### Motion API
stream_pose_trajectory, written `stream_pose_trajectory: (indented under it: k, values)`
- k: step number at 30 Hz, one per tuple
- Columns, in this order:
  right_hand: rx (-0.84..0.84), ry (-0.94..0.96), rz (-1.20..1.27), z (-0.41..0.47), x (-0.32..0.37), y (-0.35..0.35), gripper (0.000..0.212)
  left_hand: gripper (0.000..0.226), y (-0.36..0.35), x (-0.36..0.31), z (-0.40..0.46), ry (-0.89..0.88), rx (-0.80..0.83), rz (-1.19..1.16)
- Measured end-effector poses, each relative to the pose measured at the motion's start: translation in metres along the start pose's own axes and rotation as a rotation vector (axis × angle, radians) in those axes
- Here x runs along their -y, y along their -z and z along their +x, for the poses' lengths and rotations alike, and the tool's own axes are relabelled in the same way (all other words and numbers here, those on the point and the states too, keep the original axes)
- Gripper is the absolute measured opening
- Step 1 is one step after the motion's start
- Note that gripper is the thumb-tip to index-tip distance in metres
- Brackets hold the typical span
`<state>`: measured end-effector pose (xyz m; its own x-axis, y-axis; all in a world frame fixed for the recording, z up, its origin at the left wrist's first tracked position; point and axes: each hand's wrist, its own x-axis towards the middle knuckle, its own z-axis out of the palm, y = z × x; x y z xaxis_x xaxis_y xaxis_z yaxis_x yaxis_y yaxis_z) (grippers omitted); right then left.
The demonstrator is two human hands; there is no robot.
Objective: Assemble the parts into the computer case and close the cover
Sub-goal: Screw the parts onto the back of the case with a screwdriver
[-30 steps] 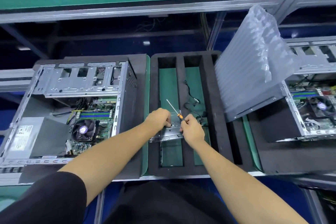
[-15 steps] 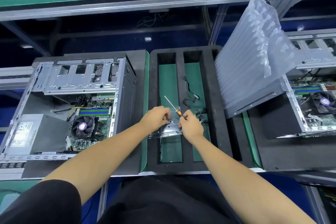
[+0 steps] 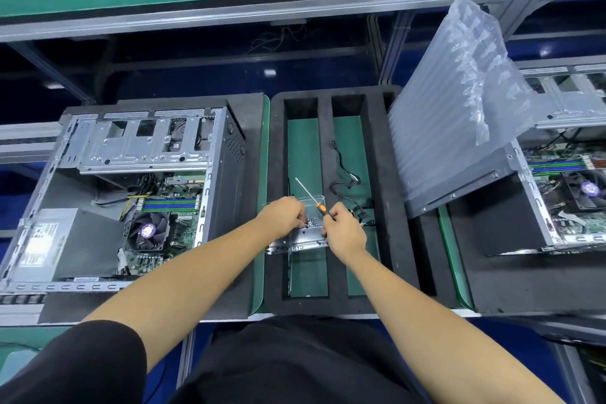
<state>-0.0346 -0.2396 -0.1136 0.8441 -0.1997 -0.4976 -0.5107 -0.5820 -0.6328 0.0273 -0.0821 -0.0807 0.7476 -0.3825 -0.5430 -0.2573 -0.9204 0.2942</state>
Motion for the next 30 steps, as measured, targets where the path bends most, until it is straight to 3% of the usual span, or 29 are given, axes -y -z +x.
stream_pose_trajectory:
  k: [11, 15, 20, 25, 30]
  values:
    - [-0.019, 0.019, 0.026, 0.001, -0.004, -0.002, 0.01, 0.005, -0.006, 0.018, -0.002, -0.069, -0.022, -0.128]
    - [-0.055, 0.072, 0.089, 0.002, -0.003, -0.003, 0.018, 0.006, -0.006, 0.026, -0.002, -0.042, 0.03, -0.384]
    - [0.02, 0.178, 0.343, 0.002, 0.019, 0.001, 0.022, 0.008, -0.003, 0.02, -0.005, -0.011, 0.036, -0.787]
    - [0.027, 0.252, 0.318, 0.005, 0.036, 0.002, 0.021, 0.011, 0.0, 0.016, -0.011, -0.042, 0.017, -1.005]
    - [0.025, 0.276, 0.258, 0.009, 0.04, 0.001, 0.035, 0.016, 0.0, 0.01, -0.013, 0.038, -0.002, -1.272]
